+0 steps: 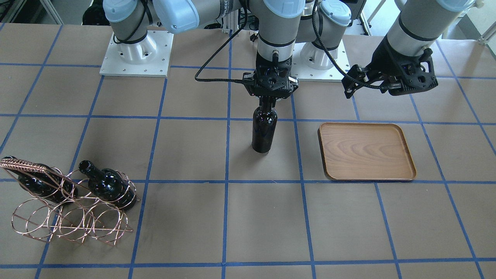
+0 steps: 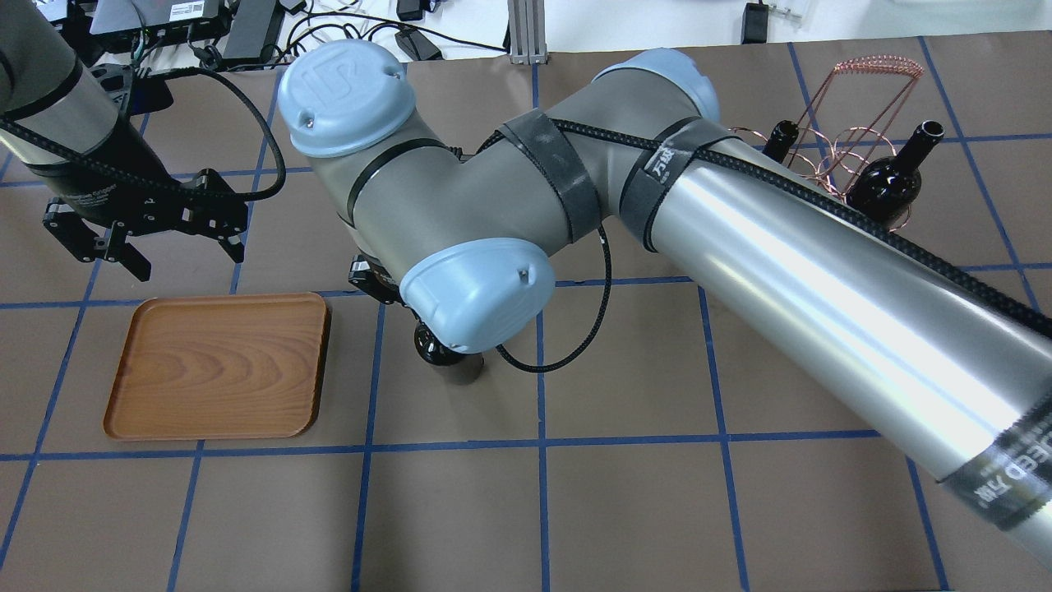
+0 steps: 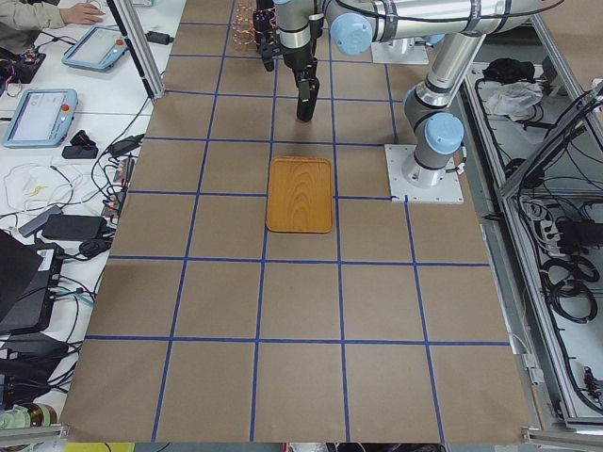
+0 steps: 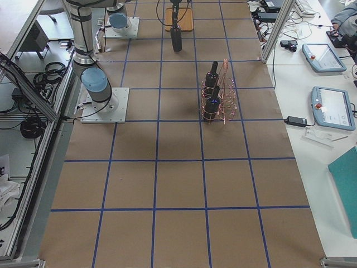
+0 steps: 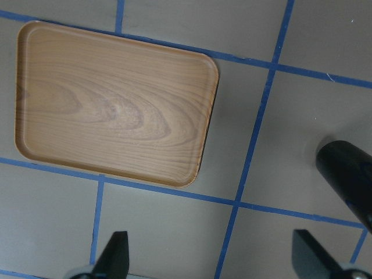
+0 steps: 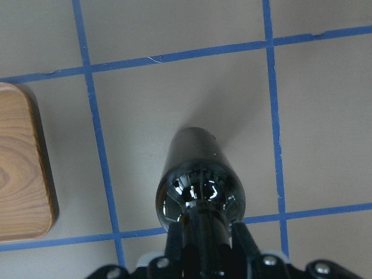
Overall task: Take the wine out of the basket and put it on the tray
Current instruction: 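Carry the bottle with the right gripper toward the tray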
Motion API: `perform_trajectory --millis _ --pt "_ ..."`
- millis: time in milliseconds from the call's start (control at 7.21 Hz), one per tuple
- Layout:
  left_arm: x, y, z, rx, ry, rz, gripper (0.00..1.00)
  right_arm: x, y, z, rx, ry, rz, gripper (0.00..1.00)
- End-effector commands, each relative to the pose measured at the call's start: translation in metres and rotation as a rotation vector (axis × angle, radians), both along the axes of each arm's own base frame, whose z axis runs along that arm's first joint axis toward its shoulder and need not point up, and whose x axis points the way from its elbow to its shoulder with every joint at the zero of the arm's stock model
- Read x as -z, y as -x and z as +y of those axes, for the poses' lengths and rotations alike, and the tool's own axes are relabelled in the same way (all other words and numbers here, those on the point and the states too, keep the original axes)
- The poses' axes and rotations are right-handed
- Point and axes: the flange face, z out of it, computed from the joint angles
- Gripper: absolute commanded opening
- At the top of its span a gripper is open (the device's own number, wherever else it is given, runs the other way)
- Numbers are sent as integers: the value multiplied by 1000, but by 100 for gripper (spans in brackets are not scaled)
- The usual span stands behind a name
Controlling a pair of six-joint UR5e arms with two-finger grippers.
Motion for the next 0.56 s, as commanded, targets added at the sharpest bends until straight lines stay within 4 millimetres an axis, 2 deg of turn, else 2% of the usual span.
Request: perform_trajectory --millis 0,416 --pt "2 -1 -2 -1 -2 -3 100 5 -1 0 -7 -7 6 0" --pt "3 -1 -2 -13 -11 -3 100 6 -1 0 -13 -6 7 0"
